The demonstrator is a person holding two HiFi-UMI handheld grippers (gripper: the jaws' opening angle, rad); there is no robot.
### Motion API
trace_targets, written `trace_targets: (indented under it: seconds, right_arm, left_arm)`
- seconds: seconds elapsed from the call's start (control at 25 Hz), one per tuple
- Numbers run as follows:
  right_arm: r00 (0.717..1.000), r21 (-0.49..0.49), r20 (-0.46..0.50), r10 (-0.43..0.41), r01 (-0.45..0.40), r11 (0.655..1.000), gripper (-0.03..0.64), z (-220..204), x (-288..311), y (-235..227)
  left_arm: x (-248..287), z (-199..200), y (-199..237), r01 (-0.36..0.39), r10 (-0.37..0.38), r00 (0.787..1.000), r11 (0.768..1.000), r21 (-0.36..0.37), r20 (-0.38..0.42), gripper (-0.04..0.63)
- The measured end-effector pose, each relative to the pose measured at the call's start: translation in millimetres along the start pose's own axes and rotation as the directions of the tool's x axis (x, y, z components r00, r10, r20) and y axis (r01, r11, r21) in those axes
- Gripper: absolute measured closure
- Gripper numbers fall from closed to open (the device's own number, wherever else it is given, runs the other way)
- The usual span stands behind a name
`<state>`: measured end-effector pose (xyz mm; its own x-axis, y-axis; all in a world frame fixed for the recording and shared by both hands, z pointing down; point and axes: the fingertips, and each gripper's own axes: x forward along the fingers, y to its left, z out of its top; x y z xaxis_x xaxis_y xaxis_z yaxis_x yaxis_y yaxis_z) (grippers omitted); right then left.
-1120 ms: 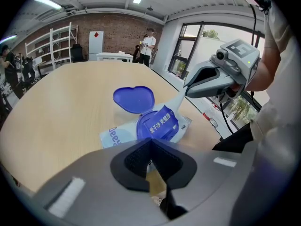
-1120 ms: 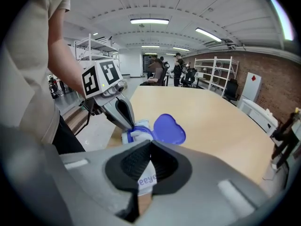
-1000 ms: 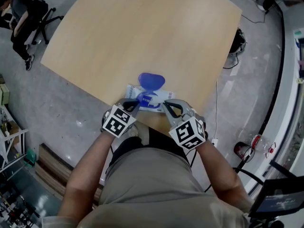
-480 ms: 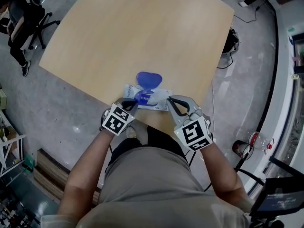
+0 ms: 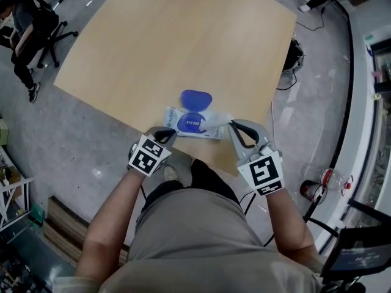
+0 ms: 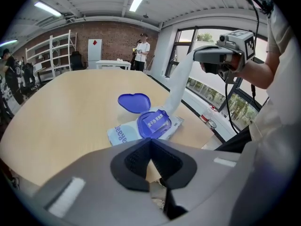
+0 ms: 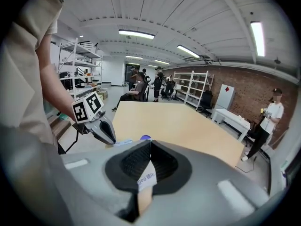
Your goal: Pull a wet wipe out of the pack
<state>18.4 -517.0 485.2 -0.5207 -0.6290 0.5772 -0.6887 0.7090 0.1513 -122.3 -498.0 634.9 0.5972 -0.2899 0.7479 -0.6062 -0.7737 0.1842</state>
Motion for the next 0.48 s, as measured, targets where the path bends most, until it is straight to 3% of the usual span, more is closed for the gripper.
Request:
trace_targets:
  seconds: [0.24, 0.48]
  right_arm:
    - [0.998, 0.017, 0.020, -0.067, 0.066, 0.998, 0.614, 14.4, -26.9, 9.1]
    - [0.992, 0.035, 0.031, -0.125, 0.124, 0.992, 0.614, 23.0, -55.4, 33.0]
  left_arm:
    - [-49.6, 8.8, -12.3, 0.003, -0.002, 0.996, 1.000, -0.004, 0.092, 0.591]
    - [-118.2, 19.8, -41.3, 0.026, -0.034, 0.976, 0.999, 0.038, 0.217, 0.591]
